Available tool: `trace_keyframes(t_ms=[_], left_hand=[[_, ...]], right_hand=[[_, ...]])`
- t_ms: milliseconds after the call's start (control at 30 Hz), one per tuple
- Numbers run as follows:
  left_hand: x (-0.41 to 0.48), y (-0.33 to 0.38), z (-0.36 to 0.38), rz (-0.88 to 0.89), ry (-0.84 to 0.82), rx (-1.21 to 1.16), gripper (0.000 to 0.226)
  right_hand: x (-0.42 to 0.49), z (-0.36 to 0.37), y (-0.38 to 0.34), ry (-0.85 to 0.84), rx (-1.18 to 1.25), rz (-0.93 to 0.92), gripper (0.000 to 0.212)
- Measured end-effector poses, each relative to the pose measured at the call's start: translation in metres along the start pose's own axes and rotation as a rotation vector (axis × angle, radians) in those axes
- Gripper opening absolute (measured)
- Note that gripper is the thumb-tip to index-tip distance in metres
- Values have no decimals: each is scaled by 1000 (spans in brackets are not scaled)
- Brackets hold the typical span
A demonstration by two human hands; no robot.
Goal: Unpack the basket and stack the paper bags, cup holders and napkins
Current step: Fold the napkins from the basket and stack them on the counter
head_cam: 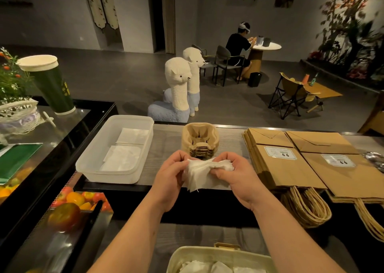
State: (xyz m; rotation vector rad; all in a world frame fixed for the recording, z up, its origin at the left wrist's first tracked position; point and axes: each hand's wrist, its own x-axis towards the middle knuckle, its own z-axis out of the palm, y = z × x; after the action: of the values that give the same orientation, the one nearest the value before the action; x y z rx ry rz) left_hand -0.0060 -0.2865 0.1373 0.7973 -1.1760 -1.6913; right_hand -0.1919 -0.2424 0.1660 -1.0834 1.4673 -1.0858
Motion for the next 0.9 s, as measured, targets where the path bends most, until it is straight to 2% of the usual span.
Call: trace_keyframes(t_ms=[67, 133, 200, 300, 467, 633, 733, 800, 900], left_hand=[[2, -3, -4, 49, 28, 34, 12], [4, -6, -8, 93, 37, 114, 40], [7, -11, -7, 101, 47, 294, 60], [14, -18, 0, 90, 69, 491, 68], [25, -29, 11, 105, 158, 501, 67], [26, -29, 21, 136, 322, 428, 60], [25, -28, 17, 109, 341, 348, 55], [26, -32, 20, 93, 348, 292, 49], [29, -39, 35, 169, 475, 278, 27]], right_hand=[[6, 5, 2, 45, -36, -24, 19], [13, 10, 7, 86, -108, -70, 26], [21, 16, 14, 107, -132, -99, 41], [29, 23, 24, 101, -36, -59, 58], [31, 23, 36, 282, 22, -134, 40], [34, 26, 34, 280, 1, -150, 40], [34, 29, 37, 283, 38, -148, 40], [35, 35, 39, 289, 149, -137, 30], [41, 48, 38, 435, 208, -128, 6]])
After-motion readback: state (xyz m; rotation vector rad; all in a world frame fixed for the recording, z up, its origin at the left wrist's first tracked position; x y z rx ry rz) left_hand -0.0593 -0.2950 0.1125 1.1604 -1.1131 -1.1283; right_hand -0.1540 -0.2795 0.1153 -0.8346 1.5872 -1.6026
